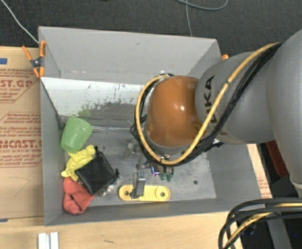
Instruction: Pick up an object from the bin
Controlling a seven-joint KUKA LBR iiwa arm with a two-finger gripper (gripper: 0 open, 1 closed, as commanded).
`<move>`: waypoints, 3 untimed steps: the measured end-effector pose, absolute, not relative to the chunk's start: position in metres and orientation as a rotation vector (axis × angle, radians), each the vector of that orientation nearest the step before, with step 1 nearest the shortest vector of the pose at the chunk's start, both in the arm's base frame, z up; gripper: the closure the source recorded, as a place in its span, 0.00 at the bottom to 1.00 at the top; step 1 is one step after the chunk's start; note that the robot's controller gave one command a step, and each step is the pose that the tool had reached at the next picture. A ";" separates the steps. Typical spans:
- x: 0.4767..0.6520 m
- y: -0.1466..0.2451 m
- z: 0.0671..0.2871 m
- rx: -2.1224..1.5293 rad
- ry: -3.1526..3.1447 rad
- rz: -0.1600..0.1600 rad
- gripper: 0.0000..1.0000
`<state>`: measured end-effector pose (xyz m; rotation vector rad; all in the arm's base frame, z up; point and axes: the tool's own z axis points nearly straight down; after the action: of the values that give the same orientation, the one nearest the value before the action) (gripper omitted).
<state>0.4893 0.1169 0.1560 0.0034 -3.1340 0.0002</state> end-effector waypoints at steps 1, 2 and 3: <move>0.491 0.116 0.160 0.000 -3.141 -0.001 0.00; 0.485 0.084 0.089 0.151 -3.135 -0.001 0.00; 0.492 0.086 0.060 0.066 -3.149 -0.003 0.00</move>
Offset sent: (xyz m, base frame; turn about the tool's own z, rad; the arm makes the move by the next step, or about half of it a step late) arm -0.0064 -0.0405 -0.0835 -0.1112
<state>0.4916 0.0863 0.0604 0.0663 -3.1491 -0.0031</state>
